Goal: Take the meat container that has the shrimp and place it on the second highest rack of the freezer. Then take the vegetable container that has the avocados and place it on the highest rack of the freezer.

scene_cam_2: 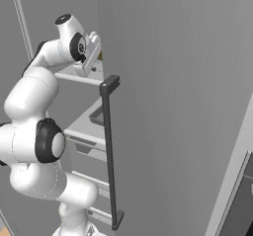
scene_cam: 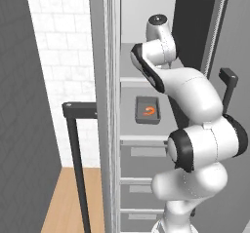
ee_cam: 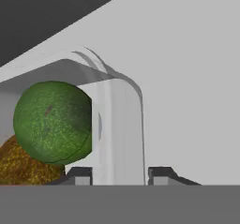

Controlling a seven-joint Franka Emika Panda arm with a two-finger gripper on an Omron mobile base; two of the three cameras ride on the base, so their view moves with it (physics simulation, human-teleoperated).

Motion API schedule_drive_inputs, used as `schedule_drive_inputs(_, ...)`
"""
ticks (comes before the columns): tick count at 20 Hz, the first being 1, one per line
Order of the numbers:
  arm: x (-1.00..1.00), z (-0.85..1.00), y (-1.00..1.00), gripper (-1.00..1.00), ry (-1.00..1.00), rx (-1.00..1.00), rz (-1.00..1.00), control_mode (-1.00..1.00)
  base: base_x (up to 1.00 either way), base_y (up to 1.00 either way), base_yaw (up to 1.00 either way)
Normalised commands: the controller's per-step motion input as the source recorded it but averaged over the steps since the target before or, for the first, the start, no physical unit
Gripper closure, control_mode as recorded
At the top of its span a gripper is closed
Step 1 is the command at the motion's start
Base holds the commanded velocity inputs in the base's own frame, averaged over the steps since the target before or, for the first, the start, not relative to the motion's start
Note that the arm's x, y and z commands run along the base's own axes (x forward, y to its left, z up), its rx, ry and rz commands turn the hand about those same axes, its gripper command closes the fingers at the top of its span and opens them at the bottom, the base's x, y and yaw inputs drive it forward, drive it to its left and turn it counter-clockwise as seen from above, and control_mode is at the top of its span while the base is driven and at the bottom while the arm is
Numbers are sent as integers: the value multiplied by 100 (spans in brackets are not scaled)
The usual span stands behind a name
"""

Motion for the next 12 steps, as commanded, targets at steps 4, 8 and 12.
schedule_drive_inputs(4, 0, 0, 0, -100, 0, 0, 0, -100, 0, 0, 0)
schedule_drive_inputs(8, -35, 3, -3, -100, -20, 0, 0, -100, 0, 0, 0)
schedule_drive_inputs(12, -96, 27, 0, -100, -27, -4, 0, -100, 0, 0, 0)
